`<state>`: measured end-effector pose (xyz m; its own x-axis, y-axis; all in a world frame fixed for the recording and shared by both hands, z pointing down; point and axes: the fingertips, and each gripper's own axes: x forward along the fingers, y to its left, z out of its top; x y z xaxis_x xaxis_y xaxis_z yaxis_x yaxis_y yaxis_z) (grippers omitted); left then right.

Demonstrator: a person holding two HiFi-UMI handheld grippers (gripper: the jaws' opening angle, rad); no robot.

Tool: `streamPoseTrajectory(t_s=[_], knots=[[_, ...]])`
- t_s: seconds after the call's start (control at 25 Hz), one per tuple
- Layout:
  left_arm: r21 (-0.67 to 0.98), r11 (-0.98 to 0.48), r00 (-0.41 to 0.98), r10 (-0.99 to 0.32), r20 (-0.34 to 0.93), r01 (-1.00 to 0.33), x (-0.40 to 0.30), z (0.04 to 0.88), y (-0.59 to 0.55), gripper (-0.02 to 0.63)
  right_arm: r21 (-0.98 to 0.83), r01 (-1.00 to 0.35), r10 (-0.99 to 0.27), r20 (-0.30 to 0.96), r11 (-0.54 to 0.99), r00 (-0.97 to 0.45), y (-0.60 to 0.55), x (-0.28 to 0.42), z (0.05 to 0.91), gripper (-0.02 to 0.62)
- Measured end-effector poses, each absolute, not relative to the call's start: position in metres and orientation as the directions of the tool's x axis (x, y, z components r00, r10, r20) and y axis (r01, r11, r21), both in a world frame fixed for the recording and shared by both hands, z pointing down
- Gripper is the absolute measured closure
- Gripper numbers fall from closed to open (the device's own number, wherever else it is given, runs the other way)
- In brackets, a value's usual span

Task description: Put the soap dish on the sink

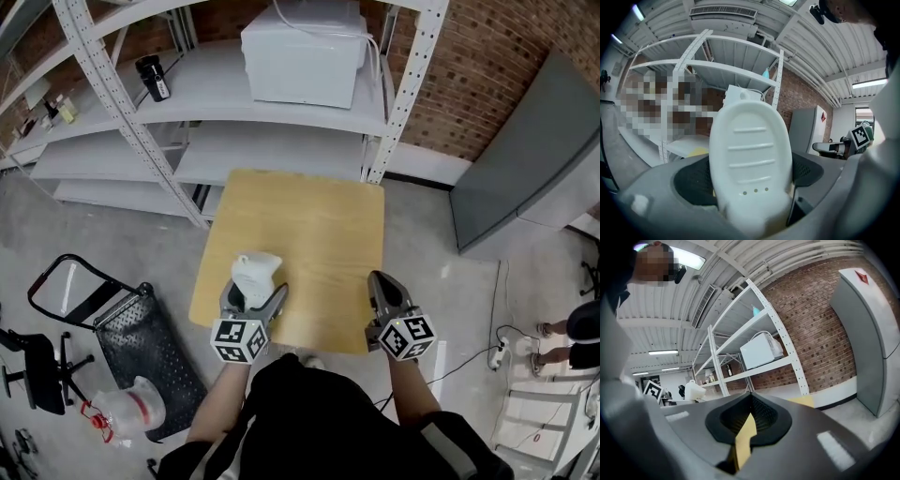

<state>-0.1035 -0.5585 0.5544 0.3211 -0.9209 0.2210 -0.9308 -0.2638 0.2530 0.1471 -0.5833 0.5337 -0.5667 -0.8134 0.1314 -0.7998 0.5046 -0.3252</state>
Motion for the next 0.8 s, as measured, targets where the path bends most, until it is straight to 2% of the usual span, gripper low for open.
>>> streamPoseTrajectory(t_s=[0.4, 0.8], knots=[[0.263, -0.236, 0.34, -0.805, 0.487, -0.935, -0.115, 0.647, -0.561, 0.137, -0.393, -0.817, -0.777, 0.307, 0.423, -0.55, -0.584, 0.121, 0.601, 0.591], [0.252, -0.273, 0.372, -0.67, 0.643, -0.928, -0.112, 0.729, -0.565, 0.137, -0.39, -0.851, -0.718, 0.47, 0.352, -0.513, -0.576, 0.098, 0.673, 0.591]])
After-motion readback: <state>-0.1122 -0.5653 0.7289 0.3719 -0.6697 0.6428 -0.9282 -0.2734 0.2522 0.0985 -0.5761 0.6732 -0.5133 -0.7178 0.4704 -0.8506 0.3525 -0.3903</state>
